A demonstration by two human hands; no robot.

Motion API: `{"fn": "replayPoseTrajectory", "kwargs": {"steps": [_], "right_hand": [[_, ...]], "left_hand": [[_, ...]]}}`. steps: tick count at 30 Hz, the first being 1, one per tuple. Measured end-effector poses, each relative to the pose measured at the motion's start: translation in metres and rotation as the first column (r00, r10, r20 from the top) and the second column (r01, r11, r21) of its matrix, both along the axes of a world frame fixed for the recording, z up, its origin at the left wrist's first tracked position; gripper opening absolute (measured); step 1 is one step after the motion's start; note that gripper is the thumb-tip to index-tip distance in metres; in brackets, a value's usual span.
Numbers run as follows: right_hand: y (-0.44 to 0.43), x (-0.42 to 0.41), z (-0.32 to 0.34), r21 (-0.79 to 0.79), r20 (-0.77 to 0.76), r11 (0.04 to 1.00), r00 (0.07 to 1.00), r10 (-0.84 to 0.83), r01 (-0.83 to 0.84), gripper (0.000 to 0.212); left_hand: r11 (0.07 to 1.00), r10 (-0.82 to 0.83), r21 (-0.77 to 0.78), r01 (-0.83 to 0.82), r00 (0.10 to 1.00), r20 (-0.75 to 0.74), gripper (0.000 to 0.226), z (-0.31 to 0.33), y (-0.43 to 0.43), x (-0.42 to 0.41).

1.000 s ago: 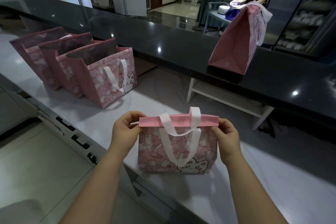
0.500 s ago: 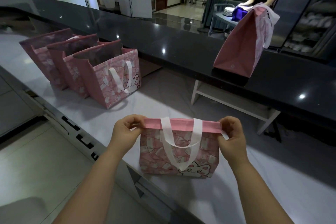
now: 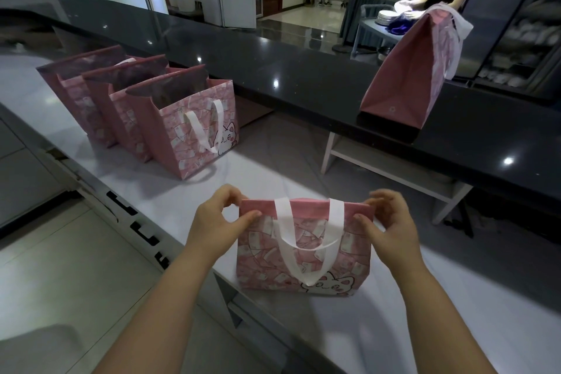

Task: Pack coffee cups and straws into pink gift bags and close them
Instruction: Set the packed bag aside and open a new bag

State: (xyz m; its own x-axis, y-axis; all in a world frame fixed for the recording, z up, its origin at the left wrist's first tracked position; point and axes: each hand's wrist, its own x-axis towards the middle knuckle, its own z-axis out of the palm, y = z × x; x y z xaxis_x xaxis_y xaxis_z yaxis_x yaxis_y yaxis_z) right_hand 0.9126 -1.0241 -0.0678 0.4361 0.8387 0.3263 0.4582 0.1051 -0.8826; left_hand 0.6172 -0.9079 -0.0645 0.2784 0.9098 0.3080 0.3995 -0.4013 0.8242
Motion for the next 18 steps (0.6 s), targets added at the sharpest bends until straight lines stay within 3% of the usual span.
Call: {"fn": "replayPoseTrajectory", "kwargs": {"steps": [2, 6, 12, 14, 18], "right_hand": [[0.003, 0.000, 0.002, -0.104, 0.019, 0.994, 1.000, -0.010, 0.012, 0.046], [0.010, 0.002, 0.005, -0.174, 0.299, 0.981, 0.954, -0.034, 0.090, 0.045], [0.015, 0.005, 0.006, -0.149, 0.267, 0.983, 0.961, -0.068, 0.111, 0.040], [0.010, 0.009, 0.012, -0.204, 0.255, 0.976, 0.967, -0.028, 0.082, 0.039], [-0.001, 0.015, 0.035, -0.301, 0.220, 0.954, 0.971, 0.089, -0.020, 0.035]], "left_hand": [[0.999, 0.024, -0.034, -0.024, 1.000, 0.012, 0.035, 0.002, -0.002, 0.008], [0.995, 0.041, 0.095, -0.030, 0.993, -0.112, 0.021, 0.004, 0.003, 0.011], [0.960, 0.090, 0.279, -0.030, 0.974, -0.206, 0.012, 0.009, 0.006, 0.016], [0.969, 0.021, 0.244, 0.037, 0.973, -0.230, 0.011, 0.010, 0.008, 0.008], [0.978, -0.210, -0.030, 0.208, 0.963, -0.166, 0.032, 0.026, 0.010, -0.012]]}}
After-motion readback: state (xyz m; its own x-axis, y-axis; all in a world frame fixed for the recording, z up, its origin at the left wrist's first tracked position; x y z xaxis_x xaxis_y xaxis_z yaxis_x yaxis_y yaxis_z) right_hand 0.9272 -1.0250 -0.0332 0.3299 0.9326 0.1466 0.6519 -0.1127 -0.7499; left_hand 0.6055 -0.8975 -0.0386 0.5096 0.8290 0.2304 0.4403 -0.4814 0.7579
